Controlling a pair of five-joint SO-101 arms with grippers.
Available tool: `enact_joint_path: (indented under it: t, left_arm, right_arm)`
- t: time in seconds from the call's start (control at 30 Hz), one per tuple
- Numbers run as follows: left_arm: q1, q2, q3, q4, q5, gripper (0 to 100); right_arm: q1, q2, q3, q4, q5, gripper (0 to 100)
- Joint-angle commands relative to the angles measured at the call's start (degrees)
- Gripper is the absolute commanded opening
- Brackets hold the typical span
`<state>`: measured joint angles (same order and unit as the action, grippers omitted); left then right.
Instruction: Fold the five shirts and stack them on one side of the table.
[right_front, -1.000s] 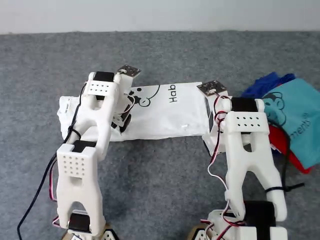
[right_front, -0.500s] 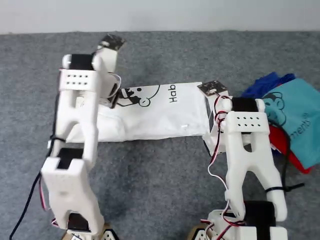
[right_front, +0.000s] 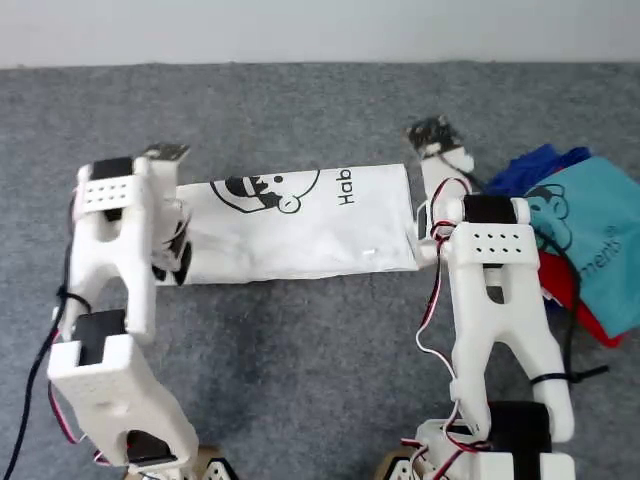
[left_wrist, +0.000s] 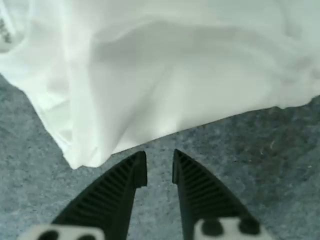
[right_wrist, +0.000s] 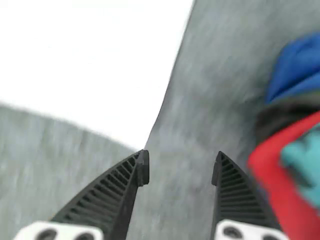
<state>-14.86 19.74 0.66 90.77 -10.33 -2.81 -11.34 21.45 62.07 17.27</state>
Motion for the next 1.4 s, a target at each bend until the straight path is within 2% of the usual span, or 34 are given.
enact_joint_path:
  t: [0.0,0.2,0.37,0.53,0.7,0.77,0.9,1.1,1.37]
  left_arm:
    - [-2.5,-3.7,0.2,-0.2,0.1,10]
    - [-1.3,-3.7,0.2,3.2,-1.1,10]
    - [-1.1,-3.7,0.2,3.2,-1.2,10]
    - [-1.1,-3.7,0.4,3.2,-1.1,10]
    - [-1.2,-3.7,0.5,4.7,-1.1,10]
    - [-1.5,-3.7,0.5,4.8,-1.1,10]
    - [-1.4,-3.7,0.5,4.8,-1.1,10]
    - [-1.5,-3.6,0.5,4.8,-1.1,10]
    - [-1.3,-3.6,0.5,4.8,-1.1,10]
  right_arm:
    - [-0.4,3.6,-0.4,-7.4,-1.4,21.2]
    - [0.1,18.5,-6.6,-9.6,-4.2,21.3]
    - [-2.6,29.1,-13.7,-9.5,-5.0,21.3]
    - [-6.5,33.5,-18.2,-6.5,-4.7,20.9]
    - [-7.1,37.8,-18.6,-6.7,-4.7,20.7]
    - [-7.0,38.8,-18.7,-6.7,-4.6,17.7]
    - [-6.9,39.0,-20.0,-6.3,-1.7,0.6]
    - [-3.6,38.7,-21.3,-6.0,-1.5,1.1]
    - [3.6,32.9,-30.5,4.9,-1.1,0.9]
